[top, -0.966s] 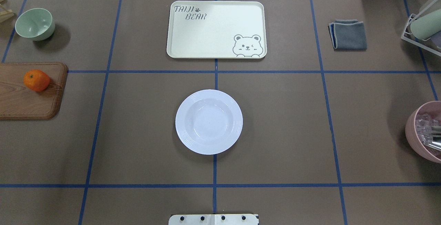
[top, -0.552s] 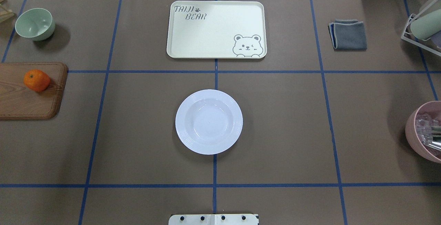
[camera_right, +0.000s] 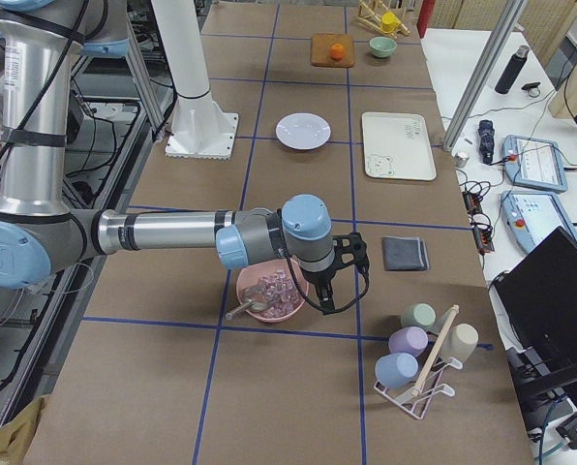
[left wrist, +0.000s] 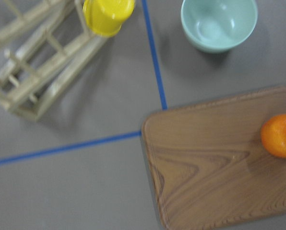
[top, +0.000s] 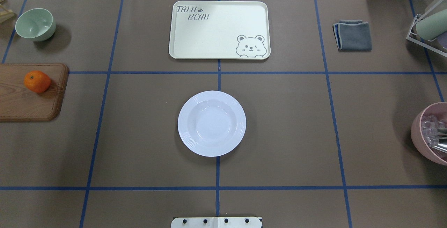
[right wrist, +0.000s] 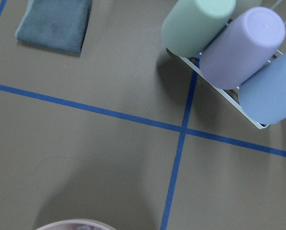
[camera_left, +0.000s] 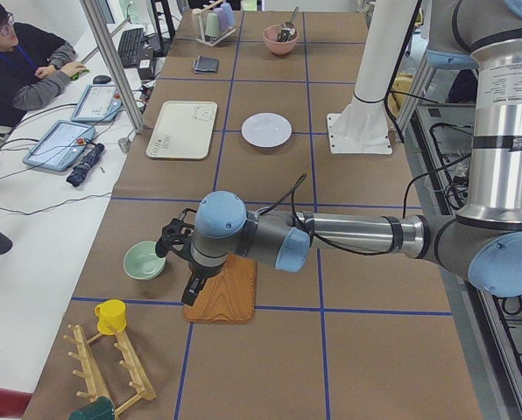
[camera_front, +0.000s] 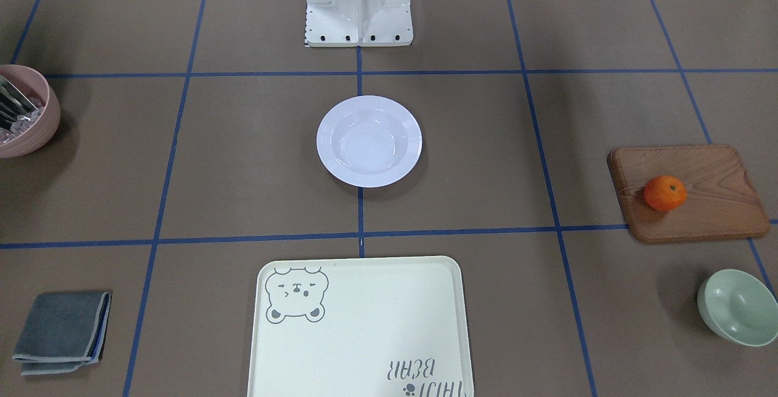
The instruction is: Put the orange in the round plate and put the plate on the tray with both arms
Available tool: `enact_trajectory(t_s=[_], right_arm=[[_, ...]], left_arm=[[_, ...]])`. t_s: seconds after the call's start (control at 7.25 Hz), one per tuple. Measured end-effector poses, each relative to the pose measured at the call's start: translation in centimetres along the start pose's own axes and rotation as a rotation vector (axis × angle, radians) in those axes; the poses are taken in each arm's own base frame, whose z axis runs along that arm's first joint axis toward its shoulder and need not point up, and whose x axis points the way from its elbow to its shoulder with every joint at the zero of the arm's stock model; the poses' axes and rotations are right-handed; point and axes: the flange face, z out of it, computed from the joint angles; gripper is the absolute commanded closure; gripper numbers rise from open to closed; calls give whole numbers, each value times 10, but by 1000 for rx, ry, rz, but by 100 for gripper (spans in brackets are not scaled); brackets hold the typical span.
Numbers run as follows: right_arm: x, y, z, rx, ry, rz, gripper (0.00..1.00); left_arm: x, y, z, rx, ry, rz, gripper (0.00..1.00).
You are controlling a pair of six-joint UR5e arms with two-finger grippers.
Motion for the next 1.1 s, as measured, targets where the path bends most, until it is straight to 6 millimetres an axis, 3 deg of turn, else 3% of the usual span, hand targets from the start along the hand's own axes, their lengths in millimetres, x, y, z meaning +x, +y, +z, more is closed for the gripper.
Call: enact_trajectory(t_s=[0.28,0.55,0.83,1.1], right_arm=[[-8,1,-5,74,-29,-39,0],[-38,-19,-10,105,-44,74,0],[-93,-43,21,83,6,161,0],[-136,-50,54,68,57,191,0]], left_arm=[[3,-8,-1,43,2,44,1],[40,-34,4,67,56,31,1],[99,-55,45,21,105,-100,1],[168,-62,106,-31,66,-200,1]])
